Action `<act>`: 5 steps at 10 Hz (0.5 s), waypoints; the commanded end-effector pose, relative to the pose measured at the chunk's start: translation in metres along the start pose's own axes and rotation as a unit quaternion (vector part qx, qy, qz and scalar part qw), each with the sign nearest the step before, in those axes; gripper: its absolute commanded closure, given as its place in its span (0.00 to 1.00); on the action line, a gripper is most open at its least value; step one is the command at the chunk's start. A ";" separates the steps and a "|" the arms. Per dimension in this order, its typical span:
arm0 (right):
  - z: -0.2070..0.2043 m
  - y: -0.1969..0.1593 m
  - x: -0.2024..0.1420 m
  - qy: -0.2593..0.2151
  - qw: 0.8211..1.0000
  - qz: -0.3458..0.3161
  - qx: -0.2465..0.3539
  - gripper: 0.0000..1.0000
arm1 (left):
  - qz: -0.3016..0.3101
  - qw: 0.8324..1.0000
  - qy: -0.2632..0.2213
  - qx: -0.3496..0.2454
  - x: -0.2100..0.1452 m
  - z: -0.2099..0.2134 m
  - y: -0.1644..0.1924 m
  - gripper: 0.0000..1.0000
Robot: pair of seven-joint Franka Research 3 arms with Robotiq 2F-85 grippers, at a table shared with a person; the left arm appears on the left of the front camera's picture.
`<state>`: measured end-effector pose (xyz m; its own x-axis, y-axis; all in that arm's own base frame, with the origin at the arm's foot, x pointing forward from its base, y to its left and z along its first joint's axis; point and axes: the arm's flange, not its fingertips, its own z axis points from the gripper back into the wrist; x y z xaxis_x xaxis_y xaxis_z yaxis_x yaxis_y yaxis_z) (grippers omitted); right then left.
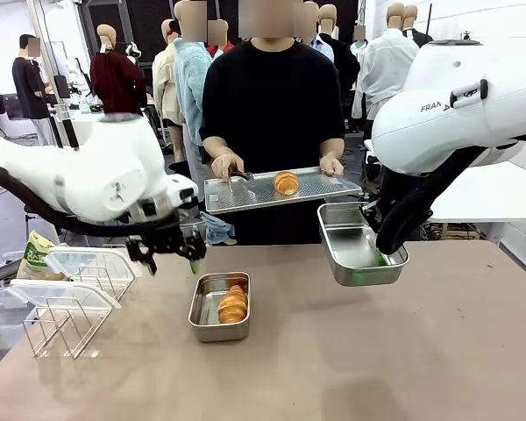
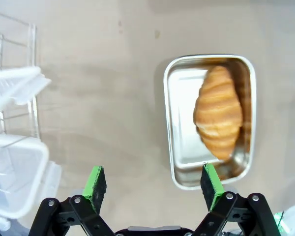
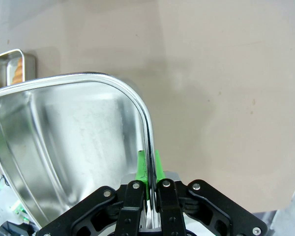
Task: Place the bread in airtight containers.
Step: Once an object is inside an Airtight Container , place the container in the center of the table.
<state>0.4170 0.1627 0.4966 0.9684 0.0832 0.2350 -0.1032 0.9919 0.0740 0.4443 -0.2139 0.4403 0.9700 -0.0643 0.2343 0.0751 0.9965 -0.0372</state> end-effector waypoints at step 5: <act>0.003 0.000 0.000 -0.002 1.000 0.000 0.003 1.00 | -0.168 0.980 -0.091 -0.059 -0.036 0.110 0.009 0.00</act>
<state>0.4169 0.1628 0.4968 0.9683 0.0835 0.2355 -0.1034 0.9919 0.0738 0.3925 -0.2054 0.5446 0.8446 -0.3305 0.4211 0.3747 0.9268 -0.0241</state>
